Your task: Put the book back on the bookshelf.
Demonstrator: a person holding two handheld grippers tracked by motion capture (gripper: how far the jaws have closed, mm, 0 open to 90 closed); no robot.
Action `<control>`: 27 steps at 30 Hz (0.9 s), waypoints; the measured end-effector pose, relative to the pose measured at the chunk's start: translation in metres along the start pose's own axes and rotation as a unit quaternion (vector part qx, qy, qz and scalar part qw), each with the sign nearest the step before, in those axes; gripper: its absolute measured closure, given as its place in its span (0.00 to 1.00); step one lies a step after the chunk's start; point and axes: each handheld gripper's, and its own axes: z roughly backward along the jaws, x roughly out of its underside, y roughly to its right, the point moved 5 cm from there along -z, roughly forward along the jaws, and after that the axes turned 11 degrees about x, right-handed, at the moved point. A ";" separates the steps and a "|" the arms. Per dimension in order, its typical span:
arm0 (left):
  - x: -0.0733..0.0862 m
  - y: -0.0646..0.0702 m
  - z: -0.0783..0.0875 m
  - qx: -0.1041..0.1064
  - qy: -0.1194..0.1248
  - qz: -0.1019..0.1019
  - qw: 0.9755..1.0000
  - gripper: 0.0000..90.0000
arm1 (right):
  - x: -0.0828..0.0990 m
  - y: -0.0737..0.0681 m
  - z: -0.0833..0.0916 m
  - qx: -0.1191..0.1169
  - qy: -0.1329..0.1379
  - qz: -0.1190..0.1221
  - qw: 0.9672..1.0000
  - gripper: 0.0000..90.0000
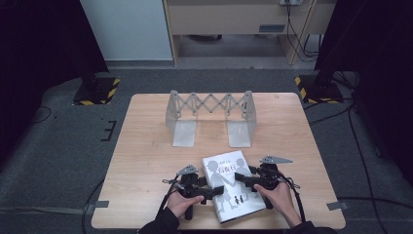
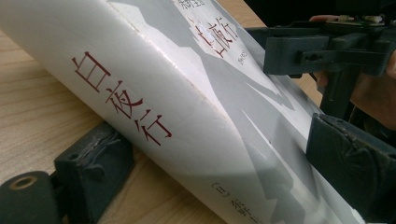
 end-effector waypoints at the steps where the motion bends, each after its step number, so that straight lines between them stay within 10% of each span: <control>1: 0.000 0.000 0.000 -0.001 0.001 0.000 1.000 0.08 | 0.000 0.000 0.000 -0.002 -0.001 -0.005 1.000 0.31; 15: -0.001 0.001 0.001 -0.004 -0.003 -0.005 1.000 0.10 | -0.005 -0.005 0.005 0.010 0.013 0.001 1.000 0.42; 27: -0.022 0.012 0.017 -0.022 0.052 -0.046 0.997 0.24 | -0.023 -0.011 0.022 0.002 0.084 0.013 0.996 0.55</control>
